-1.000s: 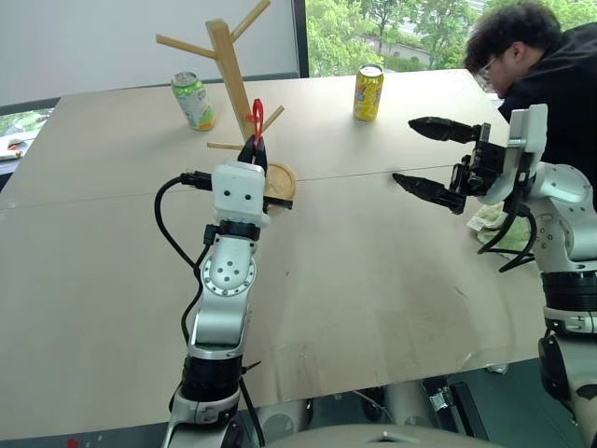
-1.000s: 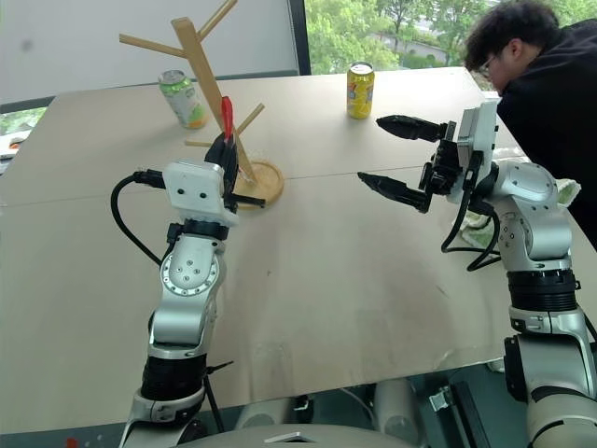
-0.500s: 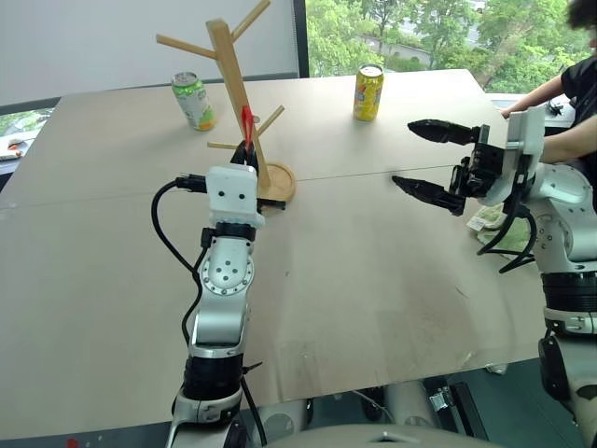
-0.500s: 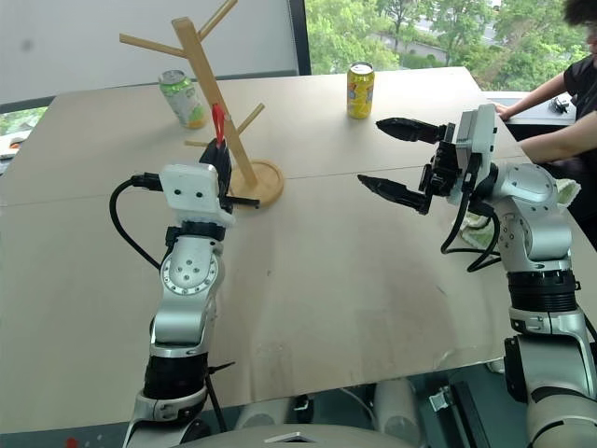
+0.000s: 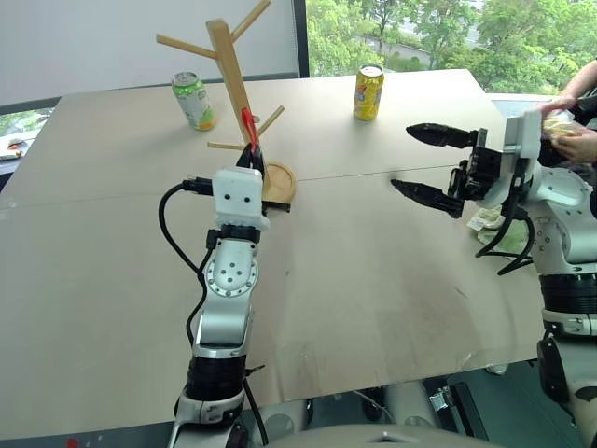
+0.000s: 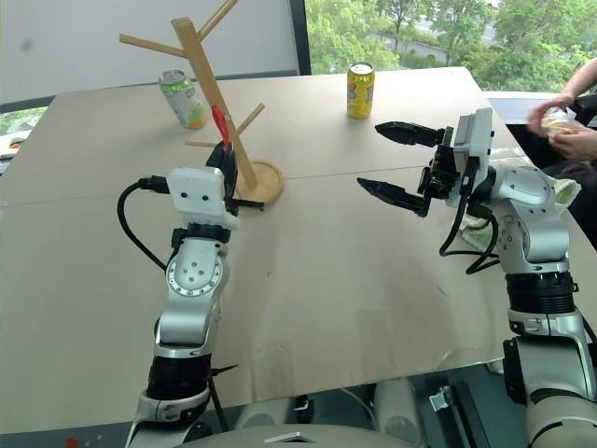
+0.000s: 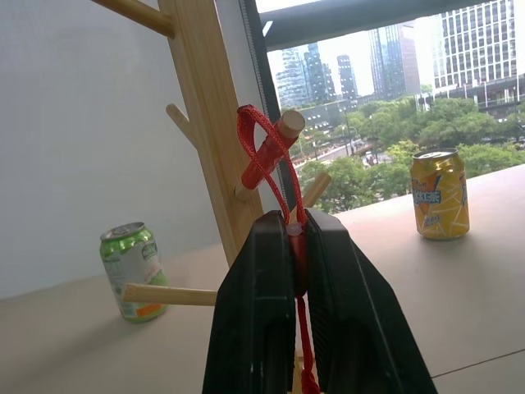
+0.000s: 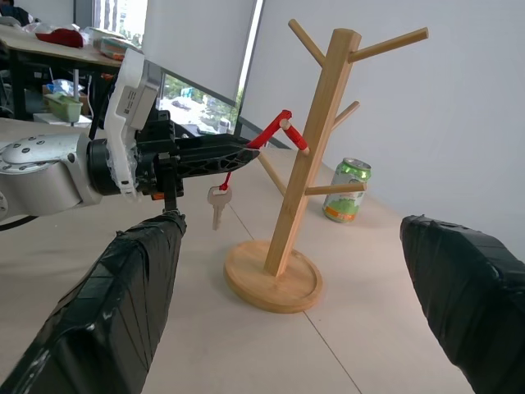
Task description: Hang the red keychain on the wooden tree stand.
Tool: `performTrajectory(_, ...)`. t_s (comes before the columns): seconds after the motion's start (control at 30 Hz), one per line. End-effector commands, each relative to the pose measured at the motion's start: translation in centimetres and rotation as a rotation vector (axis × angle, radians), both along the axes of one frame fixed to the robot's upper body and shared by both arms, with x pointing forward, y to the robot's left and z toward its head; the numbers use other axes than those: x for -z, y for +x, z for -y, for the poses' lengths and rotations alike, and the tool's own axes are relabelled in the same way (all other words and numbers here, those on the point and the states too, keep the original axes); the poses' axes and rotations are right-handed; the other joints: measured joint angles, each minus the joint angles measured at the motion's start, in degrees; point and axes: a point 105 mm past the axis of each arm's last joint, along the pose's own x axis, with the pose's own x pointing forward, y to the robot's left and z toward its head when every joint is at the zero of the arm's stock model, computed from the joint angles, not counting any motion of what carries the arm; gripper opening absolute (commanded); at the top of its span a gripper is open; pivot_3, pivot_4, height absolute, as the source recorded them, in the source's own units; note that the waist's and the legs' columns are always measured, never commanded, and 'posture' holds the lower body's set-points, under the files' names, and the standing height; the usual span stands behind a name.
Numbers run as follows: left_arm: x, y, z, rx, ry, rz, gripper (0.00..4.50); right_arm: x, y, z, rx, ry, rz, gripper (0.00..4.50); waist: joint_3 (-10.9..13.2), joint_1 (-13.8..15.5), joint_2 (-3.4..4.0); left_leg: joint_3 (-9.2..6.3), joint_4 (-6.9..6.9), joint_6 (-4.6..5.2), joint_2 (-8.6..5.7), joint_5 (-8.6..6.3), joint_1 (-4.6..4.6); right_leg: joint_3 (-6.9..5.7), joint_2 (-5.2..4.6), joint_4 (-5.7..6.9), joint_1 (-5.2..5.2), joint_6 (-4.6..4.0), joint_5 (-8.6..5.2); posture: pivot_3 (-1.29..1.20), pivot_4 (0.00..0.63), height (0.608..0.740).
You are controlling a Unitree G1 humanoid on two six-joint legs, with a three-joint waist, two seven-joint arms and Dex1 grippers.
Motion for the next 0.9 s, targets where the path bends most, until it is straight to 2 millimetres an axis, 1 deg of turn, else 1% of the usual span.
performTrajectory(0.03,-1.5,-0.9,0.2,0.012,-0.004,0.072,0.06,-1.0,-0.4,0.4,0.007,0.022,0.052,4.5,0.0,0.0,0.0,0.0,0.0,0.0,0.0,0.0,0.0,0.0,0.0,0.0,0.0,0.0,0.0,0.0,0.15,0.74)
performTrajectory(0.4,-1.8,-1.1,0.8,0.055,-0.016,0.093,0.06,-0.9,-0.4,0.4,0.012,0.025,0.049,4.5,0.0,0.0,0.0,0.01,0.0,0.0,0.0,0.0,0.0,0.0,0.0,0.0,0.0,0.0,0.0,0.0,0.15,0.74)
performTrajectory(0.73,-2.1,-1.0,1.3,0.064,-0.009,0.099,0.06,-0.8,-0.5,0.4,0.014,0.026,0.046,4.5,0.0,0.0,0.0,0.01,0.0,0.0,0.0,0.0,0.0,0.0,0.0,0.0,0.0,0.0,0.0,0.0,0.15,0.74)
performTrajectory(0.9,-1.9,-0.6,1.2,0.056,-0.006,0.084,0.06,-0.8,-0.5,0.4,0.017,0.025,0.046,4.5,0.0,0.0,0.0,0.0,0.0,0.0,0.0,0.0,0.0,0.0,0.0,0.0,0.0,0.0,0.0,0.0,0.15,0.74)
